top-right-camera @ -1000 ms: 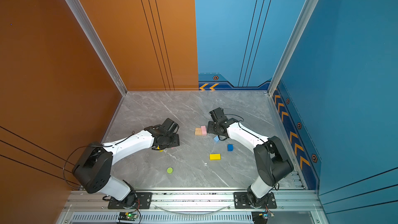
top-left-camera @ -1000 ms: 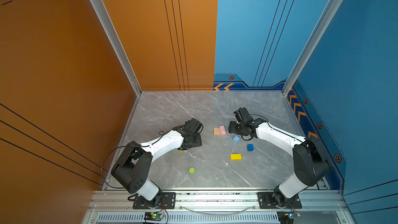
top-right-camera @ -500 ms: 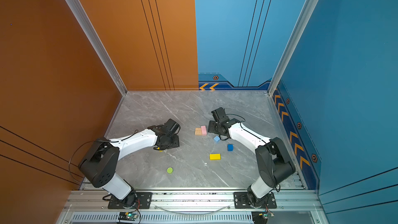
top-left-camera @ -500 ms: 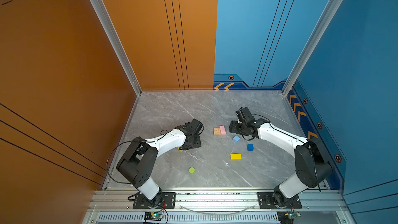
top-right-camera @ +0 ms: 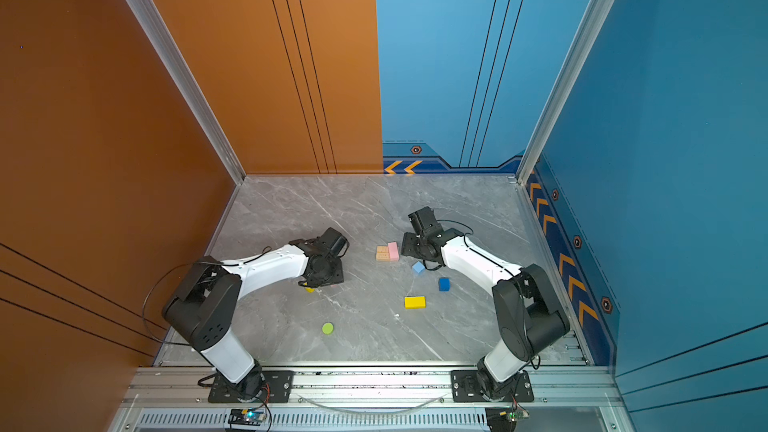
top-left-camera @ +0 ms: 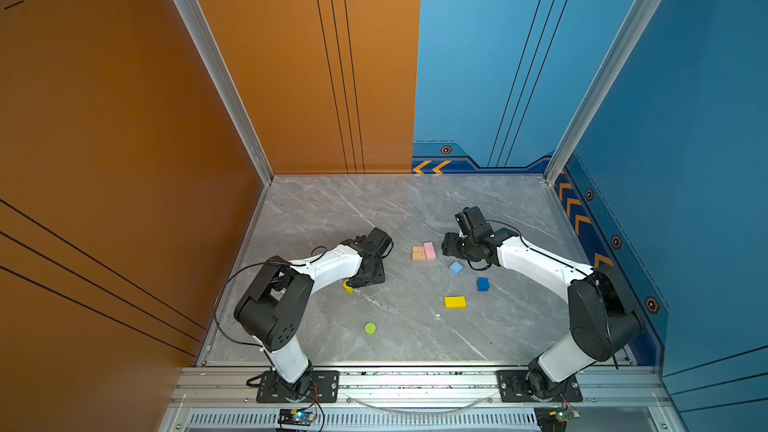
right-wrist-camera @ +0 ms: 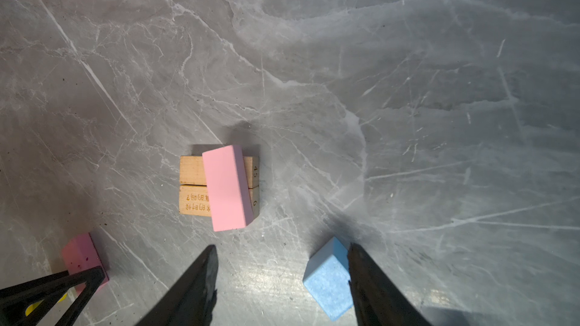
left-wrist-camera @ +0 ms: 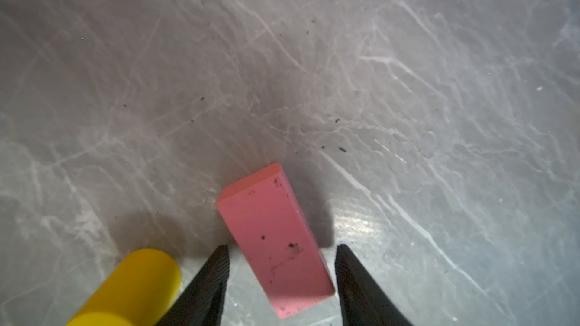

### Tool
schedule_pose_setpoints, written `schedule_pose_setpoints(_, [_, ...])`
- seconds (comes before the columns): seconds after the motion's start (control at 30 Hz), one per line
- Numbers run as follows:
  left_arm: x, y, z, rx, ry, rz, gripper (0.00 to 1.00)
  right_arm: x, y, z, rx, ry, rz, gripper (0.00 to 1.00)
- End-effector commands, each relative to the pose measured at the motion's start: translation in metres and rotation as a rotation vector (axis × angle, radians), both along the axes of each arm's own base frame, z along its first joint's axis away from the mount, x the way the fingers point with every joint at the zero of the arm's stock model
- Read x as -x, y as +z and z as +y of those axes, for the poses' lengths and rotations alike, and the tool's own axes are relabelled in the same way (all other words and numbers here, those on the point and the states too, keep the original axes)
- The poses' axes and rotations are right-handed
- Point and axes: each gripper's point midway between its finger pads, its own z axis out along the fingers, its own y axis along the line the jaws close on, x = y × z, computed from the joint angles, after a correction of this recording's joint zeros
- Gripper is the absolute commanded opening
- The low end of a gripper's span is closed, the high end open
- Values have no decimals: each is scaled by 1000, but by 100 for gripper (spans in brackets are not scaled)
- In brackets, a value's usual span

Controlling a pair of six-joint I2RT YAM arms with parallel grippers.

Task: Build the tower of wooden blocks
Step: 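Close the left gripper on the darker pink block and lift it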

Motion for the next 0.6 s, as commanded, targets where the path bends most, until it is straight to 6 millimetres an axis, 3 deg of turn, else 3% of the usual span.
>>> schedule_pose_setpoints(0.0, [-4,-1,6,-43,-9,5,49,-2,-6,0,-3,-7,13,67])
schedule_pose_setpoints(0.4, [-13,14,-10,-9,-59,-27,18,-1,-8,1,0,-5,20,67])
schedule_pose_setpoints(0.57, [-18,28,-21,-17,-101,-54,16,-1,-7,0,4,-5,18,67])
